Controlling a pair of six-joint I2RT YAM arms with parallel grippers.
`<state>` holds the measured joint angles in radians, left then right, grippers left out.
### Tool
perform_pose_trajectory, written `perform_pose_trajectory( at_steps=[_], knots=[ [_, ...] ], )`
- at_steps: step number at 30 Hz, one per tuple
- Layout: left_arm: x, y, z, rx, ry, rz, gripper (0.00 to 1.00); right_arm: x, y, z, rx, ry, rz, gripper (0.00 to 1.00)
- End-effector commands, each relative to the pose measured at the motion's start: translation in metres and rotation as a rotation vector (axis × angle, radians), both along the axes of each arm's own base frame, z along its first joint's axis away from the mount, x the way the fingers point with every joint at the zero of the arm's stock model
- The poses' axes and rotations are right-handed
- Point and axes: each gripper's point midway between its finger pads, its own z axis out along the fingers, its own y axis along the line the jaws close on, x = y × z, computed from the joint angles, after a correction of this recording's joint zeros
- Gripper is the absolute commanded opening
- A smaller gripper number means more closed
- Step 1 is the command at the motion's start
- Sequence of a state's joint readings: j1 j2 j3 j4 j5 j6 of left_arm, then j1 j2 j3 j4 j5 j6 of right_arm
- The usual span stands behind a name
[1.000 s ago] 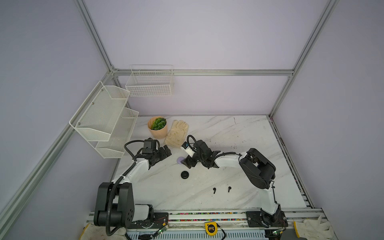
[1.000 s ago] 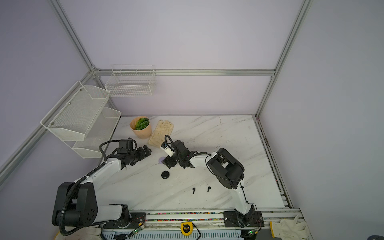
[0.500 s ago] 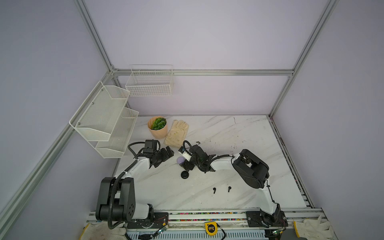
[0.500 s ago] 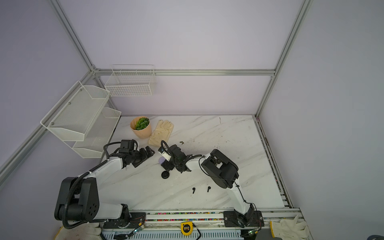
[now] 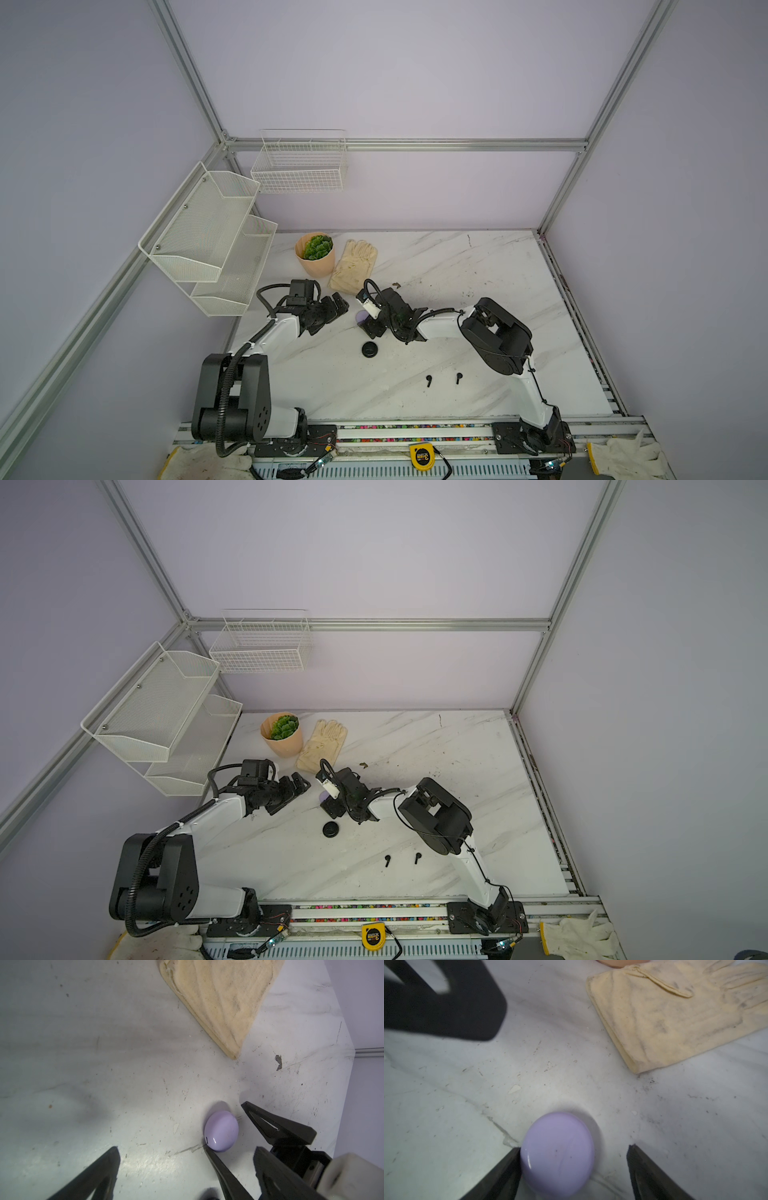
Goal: Insert the wireless bluetooth earbuds into the charging case
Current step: 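Lower the right gripper over the lavender case and close on it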
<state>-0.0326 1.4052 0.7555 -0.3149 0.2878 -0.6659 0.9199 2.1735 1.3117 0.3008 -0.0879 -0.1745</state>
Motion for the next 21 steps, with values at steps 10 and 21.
perform_pose_trajectory(
  at_steps=[10, 21],
  knots=[
    [0.018, -0.006, 0.026, -0.054, -0.081, -0.010, 1.00, 0.002, -0.027, 0.002, -0.050, 0.000, -0.119, 0.90],
    [0.014, -0.010, 0.023, -0.079, -0.074, -0.017, 1.00, -0.025, -0.031, 0.028, -0.012, -0.071, 0.097, 0.97]
  ],
)
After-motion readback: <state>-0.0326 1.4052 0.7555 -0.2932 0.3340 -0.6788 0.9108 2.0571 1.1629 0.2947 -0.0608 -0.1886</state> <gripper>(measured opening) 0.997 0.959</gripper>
